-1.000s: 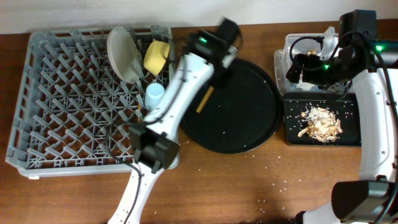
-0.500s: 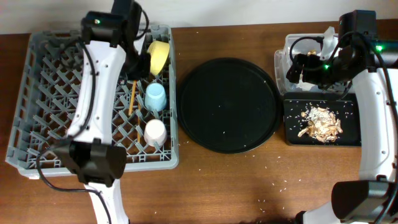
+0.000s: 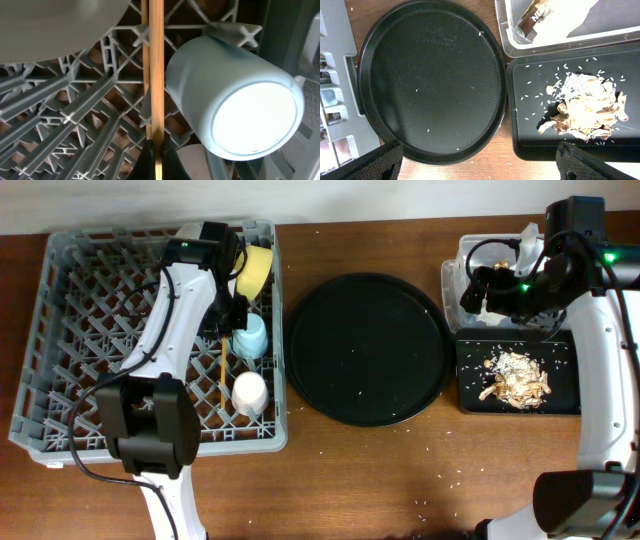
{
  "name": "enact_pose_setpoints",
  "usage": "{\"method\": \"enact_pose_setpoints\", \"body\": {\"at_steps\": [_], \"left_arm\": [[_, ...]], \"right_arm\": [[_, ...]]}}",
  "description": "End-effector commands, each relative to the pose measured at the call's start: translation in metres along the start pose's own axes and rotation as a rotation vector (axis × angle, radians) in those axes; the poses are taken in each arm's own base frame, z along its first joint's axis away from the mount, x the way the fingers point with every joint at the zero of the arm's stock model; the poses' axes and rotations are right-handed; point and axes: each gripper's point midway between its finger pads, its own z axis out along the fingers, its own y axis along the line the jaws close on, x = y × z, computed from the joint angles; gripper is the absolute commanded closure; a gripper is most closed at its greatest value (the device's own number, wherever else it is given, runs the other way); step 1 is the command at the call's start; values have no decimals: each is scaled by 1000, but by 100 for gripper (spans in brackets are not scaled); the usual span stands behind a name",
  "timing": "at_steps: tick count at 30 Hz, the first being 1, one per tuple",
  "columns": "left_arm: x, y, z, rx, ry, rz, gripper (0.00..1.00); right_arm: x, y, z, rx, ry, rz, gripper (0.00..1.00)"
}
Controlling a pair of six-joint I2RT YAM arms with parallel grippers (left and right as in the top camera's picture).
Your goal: Sort waste into correct bins and load items into the dishwasher rack
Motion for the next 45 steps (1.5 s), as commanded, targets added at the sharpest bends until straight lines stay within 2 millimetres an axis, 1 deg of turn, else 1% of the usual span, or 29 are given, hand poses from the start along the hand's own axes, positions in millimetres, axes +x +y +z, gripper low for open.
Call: {"method": "enact_pose_setpoints", "body": {"at_steps": [1, 2, 4, 8, 11, 13, 14, 16, 17, 21, 22, 23, 24, 25, 26, 27, 28, 29, 32, 37, 38, 39, 40, 41, 42, 43, 44, 45], "left_arm": [[-4, 8, -20, 6, -42, -46, 100], [-6, 9, -33, 11, -72, -49, 100], [-6, 11, -42, 6, -95, -51, 100], [-7, 29, -43, -98, -107, -55, 99], [-13, 31, -43, -114, -132, -45, 99], [-14, 32, -42, -120, -136, -30, 86], [-16, 32, -42, -121, -139, -30, 71], [-17, 32, -42, -119, -147, -32, 54], [-18, 32, -42, -118, -150, -32, 48], [-17, 29, -45, -101, -152, -32, 48], [-16, 27, -51, -80, -159, -33, 48], [-15, 25, -61, -59, -176, -34, 48], [-12, 24, -92, -27, -238, -41, 48], [-9, 24, -109, -9, -271, -44, 48], [-4, 25, -131, 8, -318, -48, 48], [6, 29, -155, 17, -365, -54, 48], [12, 31, -168, 22, -394, -56, 48], [23, 34, -187, 28, -431, -60, 0], [33, 36, -209, 47, -487, -64, 0], [33, 36, -209, 48, -488, -64, 0], [33, 36, -209, 48, -487, -64, 0], [33, 36, -209, 47, -487, -64, 0], [33, 36, -209, 48, -487, -64, 0], [33, 36, -209, 48, -487, -64, 0], [33, 36, -209, 48, -488, -64, 0], [33, 36, -209, 48, -487, -64, 0], [33, 36, -209, 48, -487, -64, 0], [33, 36, -209, 48, -487, -64, 0]], "right_arm": [[1, 0, 2, 8, 6, -14, 2], [1, 0, 2, 8, 6, -14, 2], [1, 0, 2, 8, 6, -14, 1], [1, 0, 2, 8, 6, -14, 1], [1, 0, 2, 8, 6, -14, 2], [1, 0, 2, 8, 6, -14, 2], [1, 0, 2, 8, 6, -14, 1], [1, 0, 2, 8, 6, -14, 2], [1, 0, 2, 8, 6, -14, 1], [1, 0, 2, 8, 6, -14, 2], [1, 0, 2, 8, 6, -14, 1], [1, 0, 2, 8, 6, -14, 2], [1, 0, 2, 8, 6, -14, 1], [1, 0, 2, 8, 6, -14, 2], [1, 0, 2, 8, 6, -14, 2], [1, 0, 2, 8, 6, -14, 2], [1, 0, 2, 8, 6, -14, 2], [1, 0, 2, 8, 6, -14, 2], [1, 0, 2, 8, 6, -13, 2], [1, 0, 2, 8, 5, -13, 2], [2, 4, -2, 3, -4, -25, 2], [4, 14, -12, -8, -29, -50, 1], [11, 34, -34, -36, -81, -103, 2], [16, 46, -48, -53, -114, -135, 1], [22, 59, -66, -59, -165, -198, 2], [25, 68, -96, -13, -286, -268, 2], [26, 75, -114, -5, -367, -301, 2], [30, 85, -142, -15, -522, -353, 1]]}}
